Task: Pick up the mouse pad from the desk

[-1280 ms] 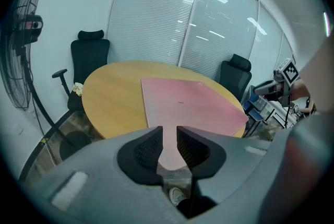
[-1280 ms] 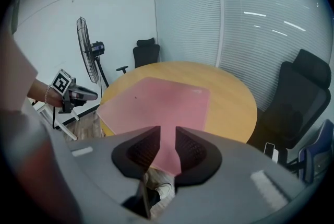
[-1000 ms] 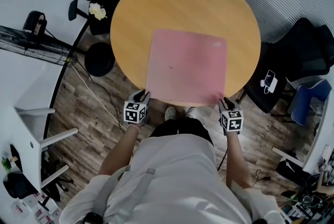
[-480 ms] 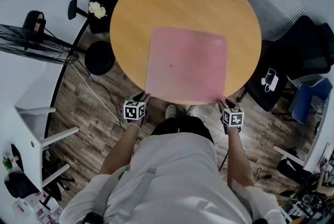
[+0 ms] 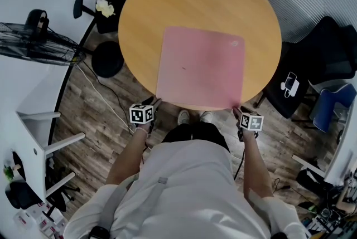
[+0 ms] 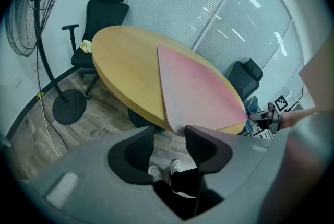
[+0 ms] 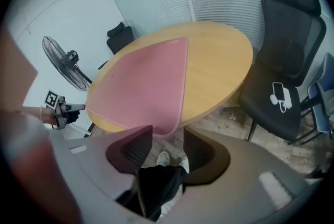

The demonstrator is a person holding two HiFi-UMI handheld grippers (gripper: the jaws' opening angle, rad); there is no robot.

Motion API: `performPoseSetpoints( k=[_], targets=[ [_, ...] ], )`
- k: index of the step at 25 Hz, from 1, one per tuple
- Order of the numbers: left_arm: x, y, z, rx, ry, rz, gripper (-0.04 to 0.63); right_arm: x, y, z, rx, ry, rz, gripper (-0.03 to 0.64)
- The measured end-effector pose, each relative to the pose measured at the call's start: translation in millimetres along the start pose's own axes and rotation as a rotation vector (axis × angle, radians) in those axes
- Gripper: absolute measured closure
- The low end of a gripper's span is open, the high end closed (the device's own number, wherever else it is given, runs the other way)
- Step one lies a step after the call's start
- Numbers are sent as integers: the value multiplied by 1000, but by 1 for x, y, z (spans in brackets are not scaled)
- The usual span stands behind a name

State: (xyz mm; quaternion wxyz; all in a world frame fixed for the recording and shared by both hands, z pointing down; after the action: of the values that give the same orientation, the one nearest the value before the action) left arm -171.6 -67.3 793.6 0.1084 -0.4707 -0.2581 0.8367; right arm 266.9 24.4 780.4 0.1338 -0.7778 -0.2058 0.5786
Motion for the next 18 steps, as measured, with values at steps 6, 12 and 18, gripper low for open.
performPoseSetpoints(
  k=[6, 12, 18],
  targets=[
    [-2, 0, 2, 34, -50, 10, 401, -7, -3, -2, -80, 12, 12, 431],
    [-3, 1, -4, 61, -125, -4, 422, -6, -5, -2, -119, 58, 4, 454],
    [-4, 5, -10, 67, -139, -12, 434, -6, -4, 2, -128, 67, -2, 480]
  ],
)
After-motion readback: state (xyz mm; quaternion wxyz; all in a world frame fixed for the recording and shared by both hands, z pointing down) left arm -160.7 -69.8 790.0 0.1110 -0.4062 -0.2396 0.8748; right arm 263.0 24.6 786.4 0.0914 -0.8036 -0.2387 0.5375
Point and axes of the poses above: the fingertips, and each gripper's own axes: x backward along the fingers, z to its left, y out of its top, the point moved 2 cm from there along x, backward along the fingers, and after that the axes turned 3 degrees about -z, right-handed, at the moved point
